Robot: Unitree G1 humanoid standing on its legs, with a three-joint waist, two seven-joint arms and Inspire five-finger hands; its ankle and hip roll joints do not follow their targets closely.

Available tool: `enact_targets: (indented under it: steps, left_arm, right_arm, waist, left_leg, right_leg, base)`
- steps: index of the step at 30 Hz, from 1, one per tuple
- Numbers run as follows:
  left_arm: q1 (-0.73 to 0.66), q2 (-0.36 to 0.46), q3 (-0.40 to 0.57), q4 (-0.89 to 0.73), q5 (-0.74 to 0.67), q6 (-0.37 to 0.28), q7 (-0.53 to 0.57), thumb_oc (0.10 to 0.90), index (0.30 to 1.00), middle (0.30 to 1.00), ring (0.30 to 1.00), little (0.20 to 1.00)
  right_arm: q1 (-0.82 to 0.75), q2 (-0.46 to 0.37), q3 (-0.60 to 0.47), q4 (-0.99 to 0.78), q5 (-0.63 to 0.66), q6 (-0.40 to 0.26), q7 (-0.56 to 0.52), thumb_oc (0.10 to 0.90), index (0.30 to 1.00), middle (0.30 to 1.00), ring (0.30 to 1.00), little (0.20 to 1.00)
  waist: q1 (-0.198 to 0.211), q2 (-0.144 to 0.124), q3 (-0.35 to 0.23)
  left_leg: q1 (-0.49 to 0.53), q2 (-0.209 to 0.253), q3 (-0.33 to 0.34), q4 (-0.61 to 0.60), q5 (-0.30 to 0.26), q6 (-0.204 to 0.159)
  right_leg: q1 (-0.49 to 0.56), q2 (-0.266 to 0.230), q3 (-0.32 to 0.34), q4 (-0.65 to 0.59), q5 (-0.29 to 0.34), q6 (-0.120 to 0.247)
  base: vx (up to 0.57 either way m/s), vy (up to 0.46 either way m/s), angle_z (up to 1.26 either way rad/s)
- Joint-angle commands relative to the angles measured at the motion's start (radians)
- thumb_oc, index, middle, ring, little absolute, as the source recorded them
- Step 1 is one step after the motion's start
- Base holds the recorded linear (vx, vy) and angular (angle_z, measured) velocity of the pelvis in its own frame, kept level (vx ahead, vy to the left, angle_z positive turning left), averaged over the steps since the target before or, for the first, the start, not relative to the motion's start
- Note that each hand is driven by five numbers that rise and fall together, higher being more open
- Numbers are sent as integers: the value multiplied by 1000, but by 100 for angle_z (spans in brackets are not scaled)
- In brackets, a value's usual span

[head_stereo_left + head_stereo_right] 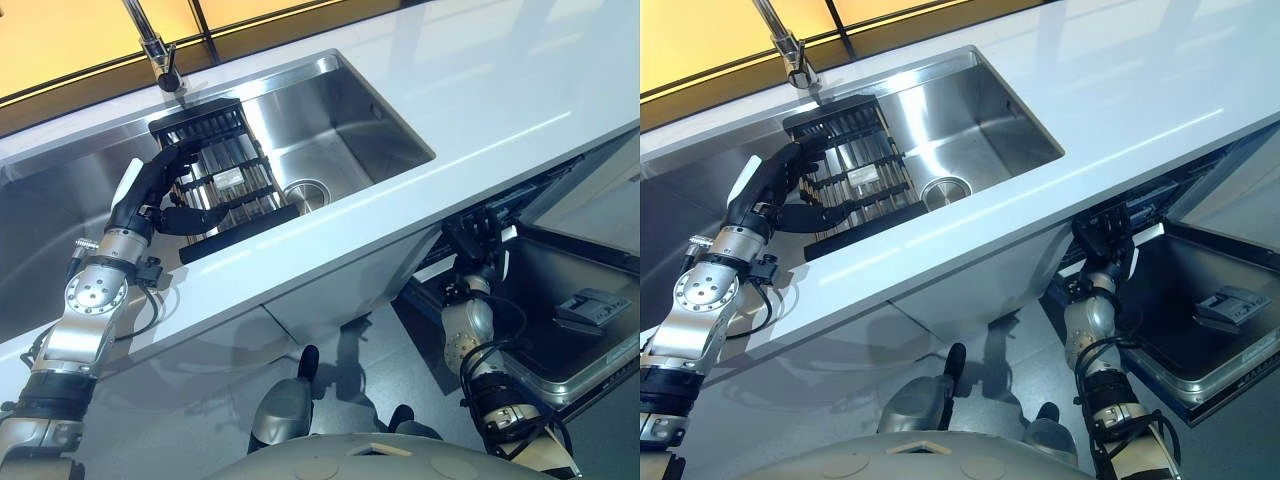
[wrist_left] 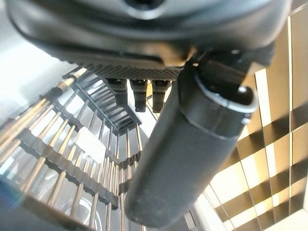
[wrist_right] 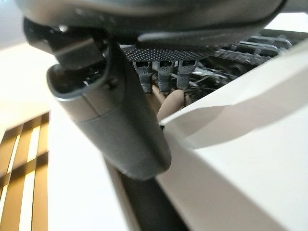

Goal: Pick up plates and place into dishwasher.

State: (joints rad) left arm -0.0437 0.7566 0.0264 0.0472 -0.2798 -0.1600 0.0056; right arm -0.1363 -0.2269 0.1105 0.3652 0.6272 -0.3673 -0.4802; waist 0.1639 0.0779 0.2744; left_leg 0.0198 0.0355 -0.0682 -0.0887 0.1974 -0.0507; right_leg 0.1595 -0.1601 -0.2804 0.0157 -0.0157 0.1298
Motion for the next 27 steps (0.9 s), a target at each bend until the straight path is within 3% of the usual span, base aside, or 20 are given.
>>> enact_targets:
  steps: [1, 3, 7, 8, 17, 23, 27]
  left_arm:
    - [-1, -4, 87, -95, 31, -93, 94, 800, 900, 900, 900, 900]
    - [11, -4, 110, -107, 35, -82, 99, 800, 900, 900, 900, 900]
    - [0, 8, 129, -107, 37, -64, 96, 800, 900, 900, 900, 900]
    - [-8, 21, 136, -108, 34, -51, 102, 800, 900, 900, 900, 900]
    - [-61, 44, 113, -100, 20, -22, 101, 800, 900, 900, 900, 900]
    - [-92, 56, 91, -92, 8, -5, 101, 800, 900, 900, 900, 900]
    - [-110, 57, 82, -88, 7, 12, 97, 800, 900, 900, 900, 900]
  right_arm:
    - [30, -50, -99, -161, -177, -32, 27, 800, 900, 900, 900, 900]
    - [81, -84, -164, -135, -194, -17, 30, 800, 900, 900, 900, 900]
    - [112, -123, -250, -65, -52, -35, 36, 800, 900, 900, 900, 900]
    - [138, -136, -329, 11, 5, -56, 49, 800, 900, 900, 900, 900]
    - [108, -219, -461, 307, 67, -86, -106, 800, 900, 900, 900, 900]
    - [88, -256, -498, 494, 187, -46, 16, 800, 900, 900, 900, 900]
    - [77, -263, -490, 565, 279, -14, 176, 800, 900, 900, 900, 900]
  waist:
    - [-68, -16, -82]
    - [-100, -26, -79]
    - [-129, -36, -73]
    - [-152, -40, -69]
    - [-155, -33, -66]
    - [-135, -22, -57]
    - [-121, -12, -49]
  left_leg:
    - [64, -123, 109, 67, -212, 120]
    - [69, -118, 129, 57, -212, 115]
    - [72, -112, 152, 53, -214, 108]
    - [74, -108, 163, 43, -213, 101]
    - [46, -88, 158, 34, -186, 67]
    - [7, -72, 151, 62, -163, 35]
    - [-30, -64, 144, 86, -145, 13]
  right_leg:
    - [-114, 58, 38, 145, -46, -39]
    - [-114, 68, 55, 131, -40, -36]
    - [-114, 82, 76, 115, -35, -38]
    - [-113, 96, 91, 98, -31, -39]
    - [-109, 129, 104, 71, -32, -56]
    - [-99, 138, 81, 75, -48, -76]
    - [-94, 137, 61, 88, -61, -88]
  base:
    - [-118, -63, -14]
    - [-137, -105, -22]
    - [-117, -103, -17]
    - [-139, -115, -20]
    - [-120, -126, -18]
    - [-64, -103, -3]
    - [-39, -75, -2]
